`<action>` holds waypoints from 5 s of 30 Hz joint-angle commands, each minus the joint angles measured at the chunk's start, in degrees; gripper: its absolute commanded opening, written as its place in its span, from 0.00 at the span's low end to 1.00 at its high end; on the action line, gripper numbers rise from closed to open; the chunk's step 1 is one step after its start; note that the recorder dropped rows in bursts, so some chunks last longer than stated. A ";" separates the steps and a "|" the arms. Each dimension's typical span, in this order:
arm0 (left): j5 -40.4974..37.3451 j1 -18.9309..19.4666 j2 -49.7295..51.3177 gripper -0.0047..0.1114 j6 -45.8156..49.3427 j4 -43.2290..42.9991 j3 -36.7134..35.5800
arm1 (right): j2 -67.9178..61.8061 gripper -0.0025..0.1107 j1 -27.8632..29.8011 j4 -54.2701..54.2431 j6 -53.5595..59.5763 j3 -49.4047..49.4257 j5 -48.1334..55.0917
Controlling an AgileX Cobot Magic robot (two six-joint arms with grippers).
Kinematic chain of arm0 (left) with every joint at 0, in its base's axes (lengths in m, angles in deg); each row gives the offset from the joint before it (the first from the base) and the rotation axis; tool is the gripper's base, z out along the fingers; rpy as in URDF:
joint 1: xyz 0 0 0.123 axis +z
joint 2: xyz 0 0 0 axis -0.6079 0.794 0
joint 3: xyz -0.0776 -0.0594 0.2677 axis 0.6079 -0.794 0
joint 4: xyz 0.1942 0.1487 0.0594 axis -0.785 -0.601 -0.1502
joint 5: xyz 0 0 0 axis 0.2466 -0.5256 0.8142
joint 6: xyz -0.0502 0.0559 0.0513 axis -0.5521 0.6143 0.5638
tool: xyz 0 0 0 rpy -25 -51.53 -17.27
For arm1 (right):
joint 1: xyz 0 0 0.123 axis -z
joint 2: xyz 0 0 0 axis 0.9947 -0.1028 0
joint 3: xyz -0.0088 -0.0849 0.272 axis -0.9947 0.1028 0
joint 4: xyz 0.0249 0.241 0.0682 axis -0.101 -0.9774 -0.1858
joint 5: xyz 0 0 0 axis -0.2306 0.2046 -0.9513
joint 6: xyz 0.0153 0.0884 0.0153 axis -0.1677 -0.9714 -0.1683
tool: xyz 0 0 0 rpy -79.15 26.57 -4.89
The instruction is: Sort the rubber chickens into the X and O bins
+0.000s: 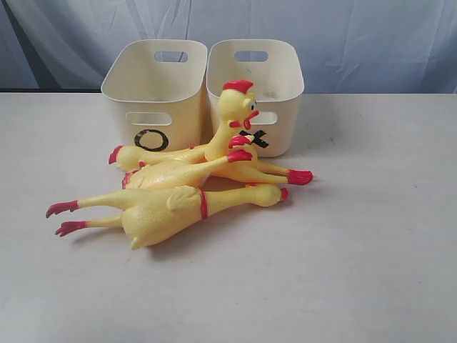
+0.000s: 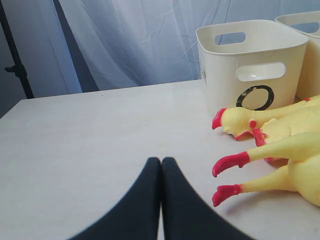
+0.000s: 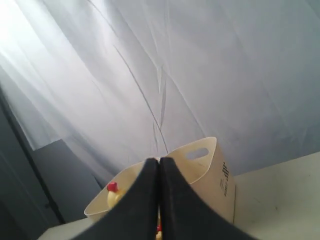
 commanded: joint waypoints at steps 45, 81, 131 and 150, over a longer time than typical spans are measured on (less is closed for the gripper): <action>0.78 0.05 -0.33 0.04 -0.19 0.36 -0.29 | -57.65 0.01 -17.12 3.71 31.21 -22.33 14.32; 0.78 0.05 -0.33 0.04 -0.19 0.36 -0.29 | -94.87 0.77 -27.18 9.03 36.75 -41.36 -21.83; 0.78 0.05 -0.33 0.04 -0.19 0.36 -0.29 | -88.39 0.01 -27.18 6.02 36.12 -44.39 -18.15; 0.78 0.05 -0.33 0.04 -0.19 0.36 -0.29 | -80.17 0.01 -27.18 4.88 36.32 -44.39 -33.09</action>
